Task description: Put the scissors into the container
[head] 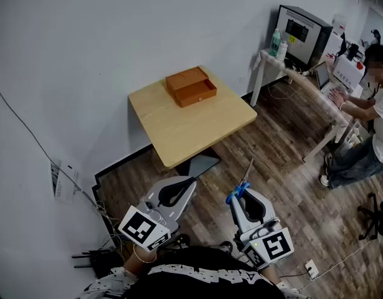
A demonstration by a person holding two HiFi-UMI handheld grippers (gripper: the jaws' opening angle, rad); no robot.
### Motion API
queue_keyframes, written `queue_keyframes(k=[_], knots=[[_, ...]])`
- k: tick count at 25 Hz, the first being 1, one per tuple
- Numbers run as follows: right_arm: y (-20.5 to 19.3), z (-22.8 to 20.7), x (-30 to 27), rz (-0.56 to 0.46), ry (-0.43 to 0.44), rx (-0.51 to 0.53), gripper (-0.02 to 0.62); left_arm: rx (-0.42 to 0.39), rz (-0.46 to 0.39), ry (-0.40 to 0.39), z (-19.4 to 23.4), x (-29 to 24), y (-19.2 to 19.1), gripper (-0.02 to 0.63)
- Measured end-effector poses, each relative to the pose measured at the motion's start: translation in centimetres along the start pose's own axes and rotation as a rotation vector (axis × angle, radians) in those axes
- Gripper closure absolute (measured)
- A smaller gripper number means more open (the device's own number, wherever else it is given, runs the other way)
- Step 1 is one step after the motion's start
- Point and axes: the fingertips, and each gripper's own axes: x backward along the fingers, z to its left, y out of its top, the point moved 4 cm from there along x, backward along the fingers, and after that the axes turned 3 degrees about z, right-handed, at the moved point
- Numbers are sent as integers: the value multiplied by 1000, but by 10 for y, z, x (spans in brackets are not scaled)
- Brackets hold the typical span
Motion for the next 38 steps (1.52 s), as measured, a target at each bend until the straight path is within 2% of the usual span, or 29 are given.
queue_keyframes(k=[9, 14, 20, 26, 29, 38], knots=[[12, -9, 18, 12, 23, 35, 497, -13, -7, 0, -26, -10, 13, 604], [15, -30, 24, -17, 35, 43, 497, -34, -8, 3, -39, -27, 13, 604], [12, -49, 44, 5, 22, 12, 497, -22, 0, 33, -53, -42, 7, 604], [21, -73, 66, -28, 23, 50, 497, -44, -23, 19, -78, -64, 10, 604], [23, -85, 73, -32, 33, 64, 497, -51, -12, 15, -89, -74, 9, 604], [18, -112, 87, -43, 40, 20, 497, -93, 27, 47, -101, -92, 12, 604]])
